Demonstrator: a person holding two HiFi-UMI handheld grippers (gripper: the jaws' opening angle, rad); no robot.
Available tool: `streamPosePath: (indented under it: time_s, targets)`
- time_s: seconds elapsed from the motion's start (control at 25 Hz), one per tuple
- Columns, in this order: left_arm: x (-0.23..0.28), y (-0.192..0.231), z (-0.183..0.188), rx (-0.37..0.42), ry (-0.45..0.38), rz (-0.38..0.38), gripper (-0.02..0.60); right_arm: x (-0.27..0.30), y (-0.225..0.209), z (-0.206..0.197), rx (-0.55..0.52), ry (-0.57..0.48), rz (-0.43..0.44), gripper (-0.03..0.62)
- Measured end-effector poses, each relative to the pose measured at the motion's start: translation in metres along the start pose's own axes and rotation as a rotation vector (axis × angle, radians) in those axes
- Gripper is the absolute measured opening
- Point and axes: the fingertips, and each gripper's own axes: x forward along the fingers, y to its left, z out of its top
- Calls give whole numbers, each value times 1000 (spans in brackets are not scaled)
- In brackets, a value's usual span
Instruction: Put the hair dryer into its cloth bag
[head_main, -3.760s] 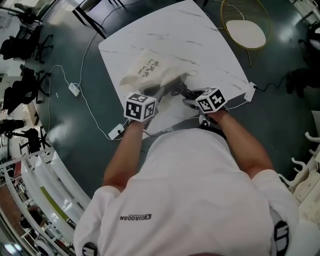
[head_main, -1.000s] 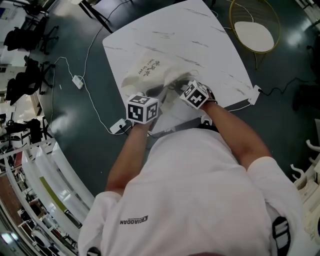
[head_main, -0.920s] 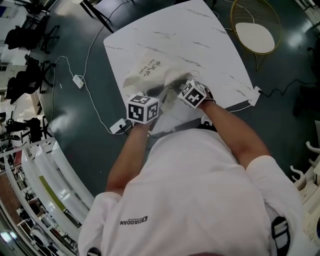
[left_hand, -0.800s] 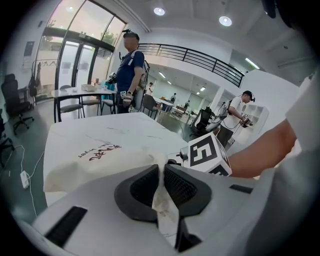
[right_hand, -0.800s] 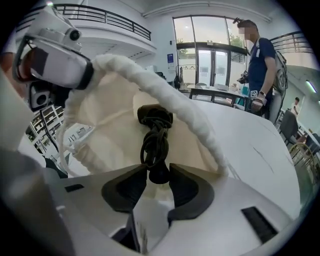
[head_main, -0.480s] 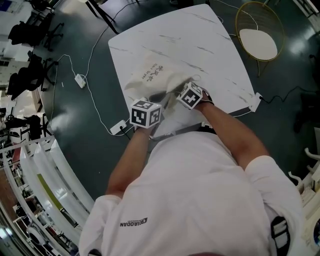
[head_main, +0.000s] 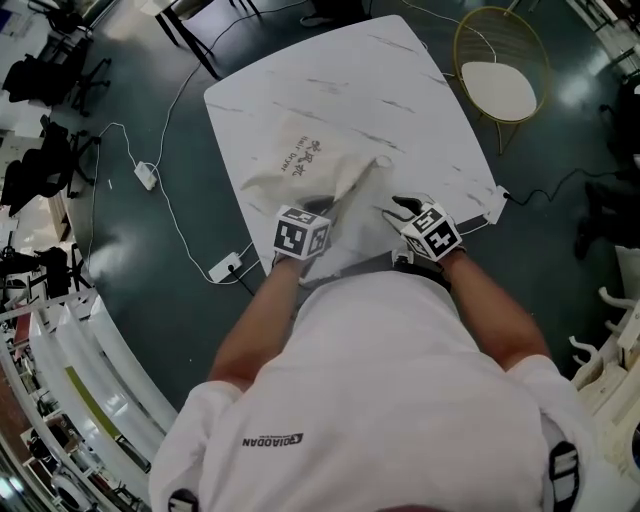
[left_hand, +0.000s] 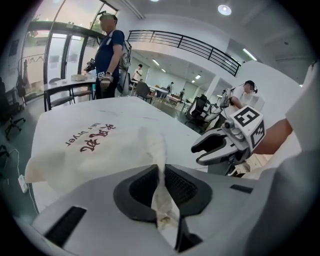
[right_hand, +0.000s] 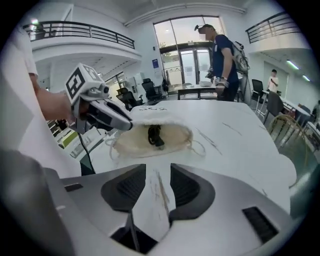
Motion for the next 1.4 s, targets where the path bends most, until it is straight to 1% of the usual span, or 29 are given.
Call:
streamPosePath:
  time_s: [0.08, 0.2, 0.28, 0.36, 0.48, 0.56, 0.72, 0.84, 0.96, 1.08, 1.2, 1.32, 1.4]
  targets:
    - [12, 2, -11, 21, 47, -5, 69, -16, -10, -10, 84, -22, -40, 167]
    - [33, 10, -37, 78, 140, 13, 71, -35, -23, -21, 210, -67, -101, 155]
    - [45, 14, -51, 96, 188, 25, 75, -48, -25, -25, 236, -87, -135, 149]
    - [54, 16, -60, 97, 219, 30, 81, -61, -23, -27, 233, -101, -162, 147]
    - [64, 23, -68, 111, 232, 32, 91, -76, -11, -24, 238, -134, -192, 146]
    - [67, 28, -69, 119, 213, 23, 94, -82, 0, -19, 249, -161, -201, 141]
    - [52, 19, -64, 103, 173, -33, 98, -85, 26, -6, 252, -205, -209, 124]
    - [27, 9, -56, 96, 93, -84, 91, -82, 45, 7, 256, -244, -217, 60]
    - [-8, 4, -48, 96, 17, -121, 79, -77, 64, 19, 285, -285, -224, 25]
    - [-39, 5, -40, 92, -36, -145, 72, -72, 80, 29, 324, -335, -210, 23]
    - [-57, 7, -39, 100, -46, -151, 75, -68, 91, 42, 340, -368, -189, 23]
    - [-73, 1, -38, 106, -81, -156, 106, -67, 100, 52, 327, -370, -168, 23]
    - [-82, -5, -37, 105, -112, -151, 137, -67, 104, 57, 308, -364, -154, 23]
